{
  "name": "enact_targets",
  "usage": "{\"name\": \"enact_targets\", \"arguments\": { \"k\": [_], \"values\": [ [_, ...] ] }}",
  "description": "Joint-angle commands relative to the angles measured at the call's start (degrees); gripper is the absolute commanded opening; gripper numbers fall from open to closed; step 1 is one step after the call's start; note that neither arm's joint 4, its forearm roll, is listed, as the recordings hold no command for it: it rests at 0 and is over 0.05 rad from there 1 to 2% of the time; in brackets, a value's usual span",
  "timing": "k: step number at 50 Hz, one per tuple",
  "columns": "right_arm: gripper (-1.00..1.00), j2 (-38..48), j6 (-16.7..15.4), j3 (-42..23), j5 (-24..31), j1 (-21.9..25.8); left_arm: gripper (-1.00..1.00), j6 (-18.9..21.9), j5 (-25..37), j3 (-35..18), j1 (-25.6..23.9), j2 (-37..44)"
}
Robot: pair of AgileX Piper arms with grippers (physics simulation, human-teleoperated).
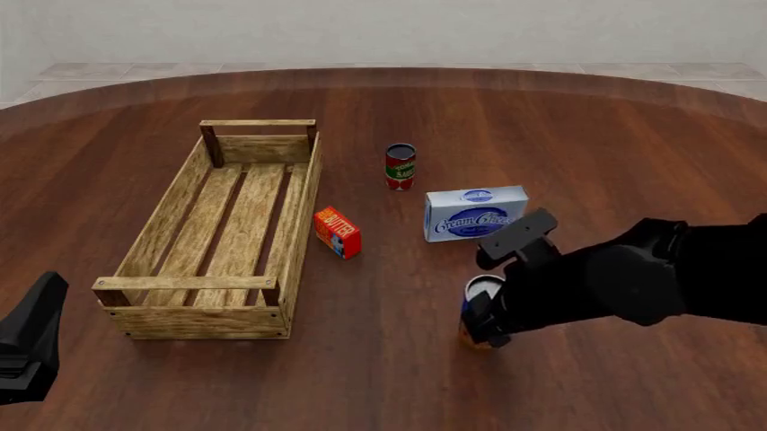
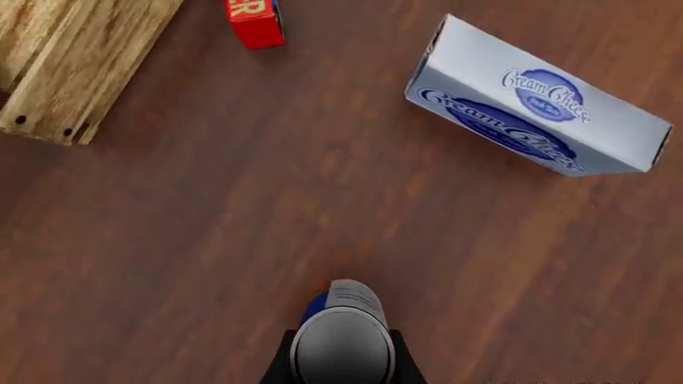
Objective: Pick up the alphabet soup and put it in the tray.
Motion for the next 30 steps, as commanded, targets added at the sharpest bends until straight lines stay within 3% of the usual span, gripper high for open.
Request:
{"name": "enact_targets", "arguments": {
  "k": [1, 17, 30],
  "values": [
    [-1.00, -3.38, -0.10, -1.81, 3.36, -0.03, 1.00, 0.02, -0.07, 0.04, 0.09, 0.00],
    [-1.00, -8.14, -1.51, -5.52, 8.77, 0.81, 1.00, 0.01, -0.07, 0.05, 0.07, 0.00],
    [-1.00, -10.23, -0.69, -8.79, 10.79, 3.17, 1.00, 0.03, -0.06, 0.04, 0.10, 0.02]
  ]
}}
